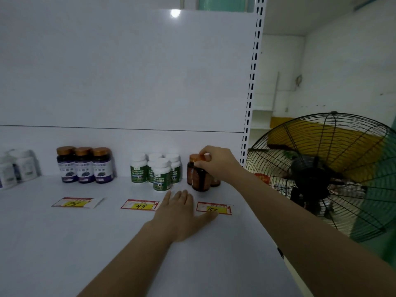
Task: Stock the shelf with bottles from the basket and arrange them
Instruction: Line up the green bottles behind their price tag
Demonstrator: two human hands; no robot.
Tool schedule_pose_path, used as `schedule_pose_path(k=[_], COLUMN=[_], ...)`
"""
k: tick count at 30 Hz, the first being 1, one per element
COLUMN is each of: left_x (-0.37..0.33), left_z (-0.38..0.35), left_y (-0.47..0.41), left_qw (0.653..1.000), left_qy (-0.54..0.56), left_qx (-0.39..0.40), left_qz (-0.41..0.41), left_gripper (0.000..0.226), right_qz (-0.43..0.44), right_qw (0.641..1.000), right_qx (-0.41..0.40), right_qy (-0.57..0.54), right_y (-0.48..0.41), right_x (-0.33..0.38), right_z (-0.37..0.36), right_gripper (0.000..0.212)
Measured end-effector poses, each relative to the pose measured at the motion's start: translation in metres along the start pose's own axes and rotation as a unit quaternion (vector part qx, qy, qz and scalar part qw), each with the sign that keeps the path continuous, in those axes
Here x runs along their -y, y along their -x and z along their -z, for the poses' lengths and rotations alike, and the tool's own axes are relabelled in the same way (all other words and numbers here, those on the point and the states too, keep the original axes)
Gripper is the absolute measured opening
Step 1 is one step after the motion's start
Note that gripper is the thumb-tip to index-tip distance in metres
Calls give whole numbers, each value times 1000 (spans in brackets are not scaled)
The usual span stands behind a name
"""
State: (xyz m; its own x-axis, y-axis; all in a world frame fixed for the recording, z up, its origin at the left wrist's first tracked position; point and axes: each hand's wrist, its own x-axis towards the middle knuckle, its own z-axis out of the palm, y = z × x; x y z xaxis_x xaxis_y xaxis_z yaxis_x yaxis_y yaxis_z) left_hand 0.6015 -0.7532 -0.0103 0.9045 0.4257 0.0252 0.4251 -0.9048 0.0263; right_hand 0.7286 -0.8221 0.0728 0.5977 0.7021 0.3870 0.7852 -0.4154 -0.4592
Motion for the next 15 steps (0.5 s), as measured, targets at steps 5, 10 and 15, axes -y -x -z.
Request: schedule_pose_path(k=[5, 10, 15], left_x=[3, 5, 4], left_z=[-4, -5, -2], left_y=[-3, -2, 1], left_qw=[1000, 999, 997], left_qy=[9, 43, 75], left_qx=[-9, -7, 3], left_qz=[-8, -17, -10], left_gripper=[100, 101, 101], right_qz=[2, 1, -10], right_qw=[1000, 1000, 999], right_qx=[-10, 17, 27], right_qy=[-22, -16, -19], right_y=[11, 19, 16], right_x=[12, 16, 19], right_z=[1, 0, 1], right_gripper=[37, 37, 38])
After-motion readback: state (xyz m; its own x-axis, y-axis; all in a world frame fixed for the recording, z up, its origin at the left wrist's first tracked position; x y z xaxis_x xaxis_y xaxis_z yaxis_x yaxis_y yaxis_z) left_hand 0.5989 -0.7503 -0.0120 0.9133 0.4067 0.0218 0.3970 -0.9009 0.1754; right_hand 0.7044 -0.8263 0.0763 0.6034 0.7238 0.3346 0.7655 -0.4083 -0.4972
